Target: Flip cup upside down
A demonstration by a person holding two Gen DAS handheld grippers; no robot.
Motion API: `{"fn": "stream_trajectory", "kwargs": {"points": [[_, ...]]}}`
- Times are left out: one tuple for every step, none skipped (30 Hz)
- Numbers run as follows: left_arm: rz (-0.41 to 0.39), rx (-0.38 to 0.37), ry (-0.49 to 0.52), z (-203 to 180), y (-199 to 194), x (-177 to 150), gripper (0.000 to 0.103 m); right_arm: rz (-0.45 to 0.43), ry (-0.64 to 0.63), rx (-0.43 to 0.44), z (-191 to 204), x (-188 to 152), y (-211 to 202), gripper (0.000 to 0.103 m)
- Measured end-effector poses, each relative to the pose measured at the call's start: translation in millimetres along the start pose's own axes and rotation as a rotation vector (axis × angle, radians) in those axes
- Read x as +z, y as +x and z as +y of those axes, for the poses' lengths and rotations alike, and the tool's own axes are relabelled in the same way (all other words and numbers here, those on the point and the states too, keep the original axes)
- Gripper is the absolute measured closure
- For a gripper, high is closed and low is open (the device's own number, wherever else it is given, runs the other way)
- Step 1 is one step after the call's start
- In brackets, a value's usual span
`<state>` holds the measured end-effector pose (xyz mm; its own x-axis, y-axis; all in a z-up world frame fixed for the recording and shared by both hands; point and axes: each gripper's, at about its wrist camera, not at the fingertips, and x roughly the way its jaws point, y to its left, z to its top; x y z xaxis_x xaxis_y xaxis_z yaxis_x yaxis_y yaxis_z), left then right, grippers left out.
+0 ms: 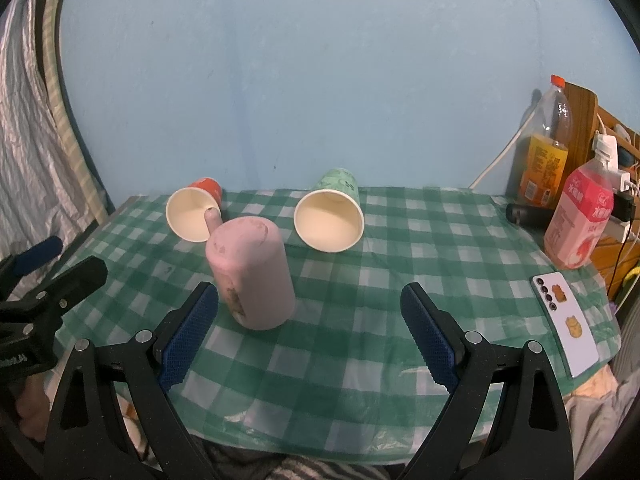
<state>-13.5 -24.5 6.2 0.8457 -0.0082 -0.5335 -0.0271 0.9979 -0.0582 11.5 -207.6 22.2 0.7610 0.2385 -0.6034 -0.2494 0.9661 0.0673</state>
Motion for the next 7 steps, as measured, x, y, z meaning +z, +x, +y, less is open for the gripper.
{"fn": "stream_trajectory", "kwargs": {"points": [[-0.002, 0.006, 0.002, 1.0, 0.8, -0.7, 0.001, 0.003, 0.0, 0.001, 0.2, -0.2, 1.1, 0.011], [-0.005, 0.014, 0.005, 1.3, 1.6, -1.6, 0.001, 0.004, 0.002, 0.003, 0.2, -0.3, 1.8, 0.011], [-0.004, 0.014, 0.004, 2.1, 2.2, -1.8, 0.001, 0.005, 0.003, 0.004, 0.0, -0.2, 2.4, 0.011], [-0.002, 0.013, 0.003, 3.2, 2.5, -1.5, 0.001, 0.007, 0.0, 0.003, 0.4, -0.5, 3.1, 0.011], [-0.003, 0.012, 0.002, 4.0, 2.5, -1.6, 0.001, 0.008, -0.001, 0.002, 0.0, -0.5, 3.8, 0.011], [-0.005, 0.015, 0.007, 3.6, 2.5, -1.7, 0.001, 0.008, 0.001, 0.002, -0.2, -0.7, 4.1, 0.011], [-0.002, 0.019, 0.011, 3.8, 3.2, -1.3, 0.001, 0.009, 0.003, 0.002, -0.7, -0.6, 4.6, 0.011]]}}
